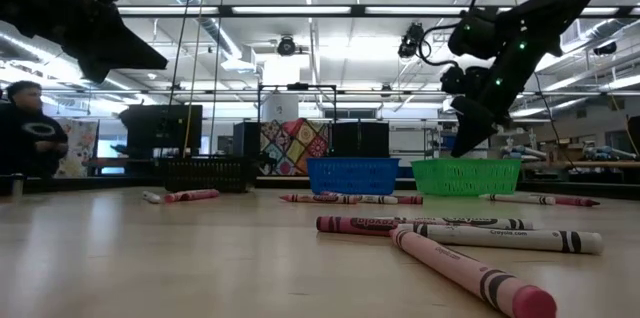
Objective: Sort crayons
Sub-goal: Put the white crayon into the green bin, then put the pink crayon into the black bin
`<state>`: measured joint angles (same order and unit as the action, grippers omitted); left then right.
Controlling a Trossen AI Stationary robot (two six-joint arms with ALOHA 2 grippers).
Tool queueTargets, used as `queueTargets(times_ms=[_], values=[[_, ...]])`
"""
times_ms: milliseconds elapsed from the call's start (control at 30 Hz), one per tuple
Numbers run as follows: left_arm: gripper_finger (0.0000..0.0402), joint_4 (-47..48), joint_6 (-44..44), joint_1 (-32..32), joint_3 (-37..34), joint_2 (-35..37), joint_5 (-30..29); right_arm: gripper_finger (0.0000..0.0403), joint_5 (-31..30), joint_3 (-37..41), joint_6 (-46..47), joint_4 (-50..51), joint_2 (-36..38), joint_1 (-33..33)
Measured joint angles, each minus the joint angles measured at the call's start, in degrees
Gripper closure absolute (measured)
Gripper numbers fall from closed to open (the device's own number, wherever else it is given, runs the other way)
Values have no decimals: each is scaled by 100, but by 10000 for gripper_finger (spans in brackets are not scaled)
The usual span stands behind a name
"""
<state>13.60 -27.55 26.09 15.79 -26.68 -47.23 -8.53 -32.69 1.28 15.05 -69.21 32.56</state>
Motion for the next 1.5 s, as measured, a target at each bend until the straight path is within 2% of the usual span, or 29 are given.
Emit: queueTargets(times_ms=[433,733,867,1033,1267,1500], values=[[362,-16,135,0,0,-43,24,290,-518,-187,66,9,225,-736],[300,-539,307,0,0,-706,397,290,-792,-815,80,209,522,-1498],[293,-800,-149,0,0,-1054,474,290,-851,-1098,353,340,611,-1825],[298,-886,-502,2,0,-1420,1452,290,-855,-1439,413,695,666,-2176],[299,-1393,-536,0,-2,-1937,2576,290,-855,-1609,413,807,665,-2424],[299,-1808,-545,3,40,-2523,3230,290,-853,-1608,226,757,664,-2369]])
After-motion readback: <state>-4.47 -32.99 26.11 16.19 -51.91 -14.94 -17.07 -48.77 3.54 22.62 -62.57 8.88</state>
